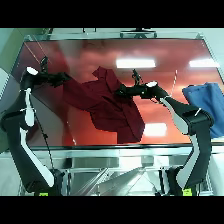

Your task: Fold the shirts.

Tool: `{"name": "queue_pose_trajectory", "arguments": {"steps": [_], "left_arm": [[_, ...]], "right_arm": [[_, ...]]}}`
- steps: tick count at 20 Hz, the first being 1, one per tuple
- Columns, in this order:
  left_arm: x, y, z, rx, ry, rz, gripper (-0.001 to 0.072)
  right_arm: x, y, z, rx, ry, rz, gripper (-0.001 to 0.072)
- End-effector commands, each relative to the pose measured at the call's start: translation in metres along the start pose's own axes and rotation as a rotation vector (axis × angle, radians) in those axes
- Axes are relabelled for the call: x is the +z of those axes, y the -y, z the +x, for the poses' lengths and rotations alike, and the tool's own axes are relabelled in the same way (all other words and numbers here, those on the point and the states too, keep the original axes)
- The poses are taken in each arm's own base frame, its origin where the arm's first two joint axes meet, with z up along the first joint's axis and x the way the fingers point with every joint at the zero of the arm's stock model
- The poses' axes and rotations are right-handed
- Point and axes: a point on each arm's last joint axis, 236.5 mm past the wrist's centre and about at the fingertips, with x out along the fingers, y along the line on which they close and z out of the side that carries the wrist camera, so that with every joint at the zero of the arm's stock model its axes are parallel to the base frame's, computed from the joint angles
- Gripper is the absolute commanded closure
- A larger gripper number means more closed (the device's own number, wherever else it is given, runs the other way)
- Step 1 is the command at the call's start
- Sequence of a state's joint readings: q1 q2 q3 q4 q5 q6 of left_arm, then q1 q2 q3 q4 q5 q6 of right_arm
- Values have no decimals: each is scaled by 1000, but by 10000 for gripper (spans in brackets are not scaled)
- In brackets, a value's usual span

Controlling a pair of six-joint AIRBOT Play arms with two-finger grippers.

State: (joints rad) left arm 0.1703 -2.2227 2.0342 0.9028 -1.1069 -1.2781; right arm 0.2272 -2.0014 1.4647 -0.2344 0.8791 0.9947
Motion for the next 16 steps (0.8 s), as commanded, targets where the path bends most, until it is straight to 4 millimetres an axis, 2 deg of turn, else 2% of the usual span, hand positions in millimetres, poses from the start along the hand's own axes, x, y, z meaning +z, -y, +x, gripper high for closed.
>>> {"name": "queue_pose_trajectory", "arguments": {"steps": [1, 2, 3, 4, 6, 8, 10, 12, 14, 16], "left_arm": [[-17, 11, 13, -32, -63, -1, 195], [-17, 12, 12, -33, -64, 0, 518], [-17, 12, 8, -34, -67, -1, 688], [-16, 13, 2, -41, -66, -5, 684], [-4, 28, -17, -86, -33, -14, 685], [18, 45, -51, -126, 44, -14, 684], [41, 60, -99, -122, 132, 28, 685], [58, 84, -158, -115, 222, 90, 685], [67, 122, -229, -118, 325, 167, 685], [65, 170, -301, -150, 435, 250, 685]], "right_arm": [[0, -1, 0, 3, 1, 2, 627], [1, -3, 0, 11, 6, 10, 628], [3, -6, 0, 24, 14, 22, 642], [6, -10, 0, 43, 27, 40, 693], [15, -21, -1, 91, 60, 53, 694], [26, -39, -8, 164, 100, 54, 695], [46, -66, -33, 248, 144, 33, 695], [64, -101, -75, 318, 171, -43, 695], [79, -152, -137, 383, 230, -147, 695], [84, -214, -212, 421, 330, -289, 695]]}}
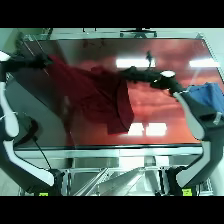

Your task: Fold the shirts.

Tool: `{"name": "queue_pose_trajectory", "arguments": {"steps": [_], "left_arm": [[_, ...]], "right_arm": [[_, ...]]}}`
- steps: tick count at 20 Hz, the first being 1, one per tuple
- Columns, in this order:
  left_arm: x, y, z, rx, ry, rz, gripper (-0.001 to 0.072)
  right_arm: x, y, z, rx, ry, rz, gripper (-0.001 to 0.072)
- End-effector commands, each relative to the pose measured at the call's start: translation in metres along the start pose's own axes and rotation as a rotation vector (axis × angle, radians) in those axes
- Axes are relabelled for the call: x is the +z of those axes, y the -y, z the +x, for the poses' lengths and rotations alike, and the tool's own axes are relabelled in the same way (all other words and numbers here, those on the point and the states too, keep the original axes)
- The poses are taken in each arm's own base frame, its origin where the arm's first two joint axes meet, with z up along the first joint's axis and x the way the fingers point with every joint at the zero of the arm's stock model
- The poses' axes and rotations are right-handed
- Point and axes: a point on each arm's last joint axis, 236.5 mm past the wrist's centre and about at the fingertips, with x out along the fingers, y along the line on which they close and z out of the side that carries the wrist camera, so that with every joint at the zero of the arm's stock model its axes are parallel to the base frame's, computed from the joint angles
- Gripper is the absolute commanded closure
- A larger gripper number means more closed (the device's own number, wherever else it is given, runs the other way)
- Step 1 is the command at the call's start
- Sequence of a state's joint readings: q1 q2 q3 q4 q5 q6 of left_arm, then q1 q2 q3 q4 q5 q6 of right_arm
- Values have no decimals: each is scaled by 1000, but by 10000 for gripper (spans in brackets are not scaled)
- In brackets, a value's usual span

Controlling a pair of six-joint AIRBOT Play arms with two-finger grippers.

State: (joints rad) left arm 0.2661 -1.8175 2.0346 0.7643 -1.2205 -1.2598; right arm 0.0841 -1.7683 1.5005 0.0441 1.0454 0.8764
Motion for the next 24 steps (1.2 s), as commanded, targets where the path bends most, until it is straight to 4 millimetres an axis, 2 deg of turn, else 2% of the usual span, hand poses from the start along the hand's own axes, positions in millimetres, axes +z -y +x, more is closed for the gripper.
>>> {"name": "queue_pose_trajectory", "arguments": {"steps": [1, 3, 4, 5, 7, 9, 10, 11, 13, 14, 16, 18, 20, 21, 23, 24], "left_arm": [[42, 96, -114, -54, 190, 156, 685], [47, 160, -191, -54, 311, 273, 684], [46, 191, -229, -41, 382, 332, 684], [42, 223, -272, -19, 472, 395, 684], [31, 276, -357, 69, 687, 503, 683], [13, 311, -424, 198, 869, 582, 682], [5, 317, -440, 262, 906, 609, 682], [-2, 320, -445, 310, 905, 641, 682], [-4, 318, -428, 245, 848, 651, 682], [1, 314, -413, 160, 814, 639, 681], [11, 284, -367, 31, 690, 594, 682], [17, 238, -296, -31, 527, 541, 682], [14, 185, -212, -40, 362, 478, 682], [10, 154, -170, -24, 288, 435, 682], [-12, 87, -83, 30, 124, 360, 682], [-32, 50, -44, 61, 29, 327, 682]], "right_arm": [[42, -139, -78, 114, 122, -254, 695], [50, -237, -139, 132, 251, -464, 695], [46, -286, -173, 127, 328, -582, 694], [37, -328, -204, 114, 404, -681, 695], [14, -397, -262, 18, 586, -886, 695], [-8, -435, -304, -177, 755, -1068, 695], [-14, -442, -317, -265, 810, -1103, 696], [-20, -443, -323, -324, 831, -1115, 695], [-24, -429, -315, -329, 761, -1086, 695], [-19, -413, -309, -319, 705, -1032, 695], [1, -363, -294, -293, 571, -901, 695], [17, -308, -268, -237, 446, -757, 695], [31, -226, -225, -251, 308, -604, 695], [35, -175, -201, -296, 243, -534, 695], [36, -76, -159, -392, 136, -413, 695], [34, -23, -139, -432, 99, -341, 694]]}}
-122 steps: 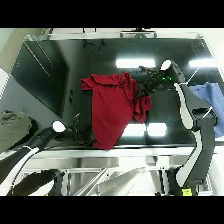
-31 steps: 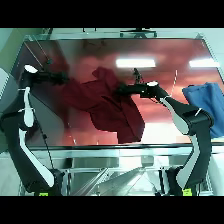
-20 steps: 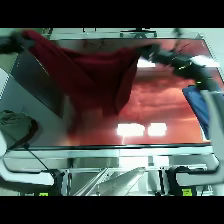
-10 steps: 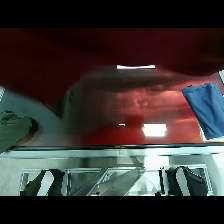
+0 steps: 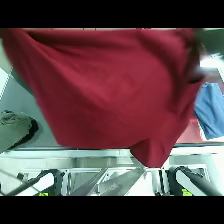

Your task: Fold the shirts.

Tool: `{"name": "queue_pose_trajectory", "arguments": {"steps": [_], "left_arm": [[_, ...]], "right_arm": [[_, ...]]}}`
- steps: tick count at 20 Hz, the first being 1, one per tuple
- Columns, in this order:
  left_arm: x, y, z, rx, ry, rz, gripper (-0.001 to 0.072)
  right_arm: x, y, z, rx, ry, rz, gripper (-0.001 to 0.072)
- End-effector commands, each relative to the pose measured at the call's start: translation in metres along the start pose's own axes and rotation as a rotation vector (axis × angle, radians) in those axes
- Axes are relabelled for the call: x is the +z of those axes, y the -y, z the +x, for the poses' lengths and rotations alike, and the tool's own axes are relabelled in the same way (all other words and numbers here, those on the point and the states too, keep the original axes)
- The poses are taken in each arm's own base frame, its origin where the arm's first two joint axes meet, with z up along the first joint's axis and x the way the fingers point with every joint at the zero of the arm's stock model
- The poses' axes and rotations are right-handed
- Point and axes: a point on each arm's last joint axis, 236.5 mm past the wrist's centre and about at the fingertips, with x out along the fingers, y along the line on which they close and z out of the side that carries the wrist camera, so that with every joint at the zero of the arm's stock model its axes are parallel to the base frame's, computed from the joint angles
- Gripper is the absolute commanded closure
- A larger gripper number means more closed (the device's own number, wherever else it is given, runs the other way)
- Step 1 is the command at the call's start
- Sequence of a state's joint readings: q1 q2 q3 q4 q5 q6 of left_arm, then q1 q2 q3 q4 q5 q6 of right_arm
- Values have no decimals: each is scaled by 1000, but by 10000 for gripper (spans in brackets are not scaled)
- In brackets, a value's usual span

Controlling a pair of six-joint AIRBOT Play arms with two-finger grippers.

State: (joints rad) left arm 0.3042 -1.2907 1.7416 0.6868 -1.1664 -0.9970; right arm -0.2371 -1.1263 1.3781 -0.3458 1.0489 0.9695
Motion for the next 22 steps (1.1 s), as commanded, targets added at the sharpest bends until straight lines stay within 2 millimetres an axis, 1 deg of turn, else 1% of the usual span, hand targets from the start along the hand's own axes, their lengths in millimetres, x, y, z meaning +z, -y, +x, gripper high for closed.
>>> {"name": "queue_pose_trajectory", "arguments": {"steps": [1, 2, 3, 4, 5, 6, 7, 8, 9, 10, 11, 12, 13, 14, 16, 18, 19, 21, 22], "left_arm": [[-137, -75, 115, 43, -335, -58, 682], [-178, -101, 137, 74, -424, -64, 682], [-213, -125, 152, 109, -491, -81, 675], [-245, -146, 160, 143, -567, -104, 449], [-265, -168, 159, 190, -628, -135, 390], [-273, -186, 151, 237, -674, -152, 391], [-270, -198, 143, 275, -691, -193, 391], [-260, -206, 132, 301, -683, -262, 391], [-247, -210, 120, 309, -665, -321, 391], [-233, -204, 109, 291, -653, -375, 391], [-226, -195, 98, 256, -657, -427, 391], [-225, -179, 85, 204, -680, -483, 391], [-230, -162, 73, 156, -718, -528, 392], [-241, -144, 60, 120, -769, -568, 392], [-271, -107, 30, 90, -876, -630, 392], [-306, -68, 2, 72, -930, -680, 392], [-325, -48, -11, 75, -943, -707, 392], [-369, -13, -36, 101, -948, -745, 392], [-390, -3, -48, 137, -949, -746, 392]], "right_arm": [[-118, 120, 107, -136, -238, 176, 694], [-145, 158, 128, -199, -250, 227, 693], [-168, 197, 142, -269, -246, 275, 667], [-187, 229, 150, -319, -234, 343, 515], [-198, 250, 152, -331, -227, 408, 440], [-198, 260, 149, -323, -222, 449, 440], [-193, 264, 141, -308, -223, 464, 437], [-181, 262, 131, -282, -222, 464, 431], [-166, 257, 118, -253, -219, 465, 372], [-154, 249, 103, -220, -221, 464, 307], [-144, 235, 87, -171, -239, 463, 319], [-138, 224, 71, -132, -263, 458, 386], [-137, 217, 54, -118, -299, 460, 424], [-141, 214, 36, -126, -347, 461, 424], [-153, 213, 2, -160, -443, 467, 416], [-167, 212, -22, -176, -506, 487, 414], [-178, 212, -31, -184, -536, 508, 414], [-209, 208, -40, -190, -601, 558, 414], [-225, 204, -42, -180, -625, 586, 414]]}}
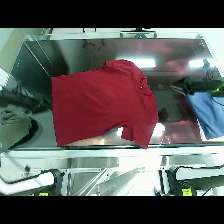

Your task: Fold the shirts.

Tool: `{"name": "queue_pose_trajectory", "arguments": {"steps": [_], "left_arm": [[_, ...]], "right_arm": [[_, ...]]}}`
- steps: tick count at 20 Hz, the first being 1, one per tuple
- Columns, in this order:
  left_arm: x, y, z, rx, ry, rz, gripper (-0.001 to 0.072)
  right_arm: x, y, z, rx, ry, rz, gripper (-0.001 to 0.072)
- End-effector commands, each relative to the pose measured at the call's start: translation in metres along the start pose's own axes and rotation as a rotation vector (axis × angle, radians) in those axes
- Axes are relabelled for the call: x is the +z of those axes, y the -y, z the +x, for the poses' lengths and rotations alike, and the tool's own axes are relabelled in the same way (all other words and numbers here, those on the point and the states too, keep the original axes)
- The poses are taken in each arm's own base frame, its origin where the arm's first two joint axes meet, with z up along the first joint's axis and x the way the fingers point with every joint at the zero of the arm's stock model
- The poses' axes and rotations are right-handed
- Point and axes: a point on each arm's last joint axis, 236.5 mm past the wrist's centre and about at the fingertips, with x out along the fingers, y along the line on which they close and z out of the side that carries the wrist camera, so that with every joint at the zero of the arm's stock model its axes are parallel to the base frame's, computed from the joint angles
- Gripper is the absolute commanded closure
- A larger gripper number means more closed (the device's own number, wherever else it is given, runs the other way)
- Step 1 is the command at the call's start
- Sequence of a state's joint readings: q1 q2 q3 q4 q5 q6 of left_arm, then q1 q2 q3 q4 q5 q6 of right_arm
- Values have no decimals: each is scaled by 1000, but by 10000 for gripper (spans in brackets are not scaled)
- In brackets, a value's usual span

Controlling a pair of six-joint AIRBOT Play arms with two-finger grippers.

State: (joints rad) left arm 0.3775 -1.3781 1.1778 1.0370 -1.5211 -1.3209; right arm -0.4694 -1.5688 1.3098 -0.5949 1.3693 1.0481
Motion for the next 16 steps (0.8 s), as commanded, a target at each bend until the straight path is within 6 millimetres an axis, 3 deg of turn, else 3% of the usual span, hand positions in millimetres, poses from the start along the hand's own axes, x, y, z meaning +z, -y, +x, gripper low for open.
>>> {"name": "queue_pose_trajectory", "arguments": {"steps": [1, 4, 6, 8, 13, 16], "left_arm": [[-96, -23, 43, 69, -15, -70, 391], [-152, -38, 67, 118, -45, -145, 369], [-164, -41, 73, 127, -33, -144, 370], [-164, -46, 69, 158, 0, -129, 369], [-144, -62, 35, 167, 62, -194, 369], [-134, -66, 39, 114, -6, -177, 368]], "right_arm": [[-59, 19, 7, -1, -146, 76, 413], [-85, 30, 20, 14, -184, 116, 411], [-82, 30, 22, 24, -165, 123, 412], [-79, 24, 22, 47, -150, 131, 406], [-77, 24, 23, 48, -143, 129, 406], [-76, 25, 23, 44, -139, 129, 406]]}}
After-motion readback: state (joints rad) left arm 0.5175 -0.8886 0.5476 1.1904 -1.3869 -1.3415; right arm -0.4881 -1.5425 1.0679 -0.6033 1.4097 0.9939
